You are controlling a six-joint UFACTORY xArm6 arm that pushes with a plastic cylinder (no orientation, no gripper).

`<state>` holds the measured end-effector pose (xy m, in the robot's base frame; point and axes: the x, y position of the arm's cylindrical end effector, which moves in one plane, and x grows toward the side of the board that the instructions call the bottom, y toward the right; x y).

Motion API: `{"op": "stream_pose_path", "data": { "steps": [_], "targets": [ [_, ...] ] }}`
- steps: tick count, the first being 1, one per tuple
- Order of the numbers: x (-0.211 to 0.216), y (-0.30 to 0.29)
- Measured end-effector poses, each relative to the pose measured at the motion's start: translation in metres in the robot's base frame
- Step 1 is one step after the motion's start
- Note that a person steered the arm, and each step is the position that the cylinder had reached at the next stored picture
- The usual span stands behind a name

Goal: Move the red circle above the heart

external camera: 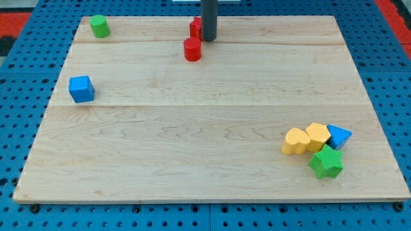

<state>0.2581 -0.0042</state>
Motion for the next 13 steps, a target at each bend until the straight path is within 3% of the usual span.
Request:
{"op": "stream_pose_path", "data": {
  "steps": [1,2,4,5,6,8,9,10,11,12,13],
  "targets": [
    [0.007,-0.078],
    [0.065,-0.057],
    [0.023,-0.07],
    [0.04,-0.028],
    [0.084,0.013],
    [0.043,0.03],
    [0.079,0.071],
    [0.121,0.071],
    [0.122,0.074],
    [0.093,0.084],
    [0.103,0.12]
  ]
}}
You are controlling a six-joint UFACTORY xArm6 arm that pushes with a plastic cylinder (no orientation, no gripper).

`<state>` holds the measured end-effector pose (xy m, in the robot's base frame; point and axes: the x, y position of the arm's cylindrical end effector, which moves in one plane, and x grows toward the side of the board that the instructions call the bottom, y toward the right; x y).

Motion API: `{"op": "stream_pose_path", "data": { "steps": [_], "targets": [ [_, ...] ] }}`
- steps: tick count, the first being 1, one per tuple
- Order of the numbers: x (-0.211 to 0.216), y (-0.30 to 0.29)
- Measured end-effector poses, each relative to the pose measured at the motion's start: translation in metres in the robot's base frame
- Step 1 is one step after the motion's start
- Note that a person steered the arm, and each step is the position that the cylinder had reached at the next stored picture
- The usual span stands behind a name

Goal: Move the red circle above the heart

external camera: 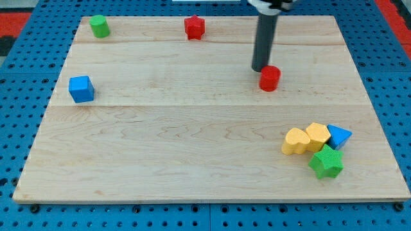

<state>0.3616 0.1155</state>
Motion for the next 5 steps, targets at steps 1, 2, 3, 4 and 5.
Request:
{"op": "stream_pose_path", "data": {
  "steps": [1,2,3,4,5],
  "targets": [
    [0.051,0.011],
    [0.045,0.015],
    [0.097,0.005],
    [0.116,0.0],
    [0.084,0.0]
  ]
}}
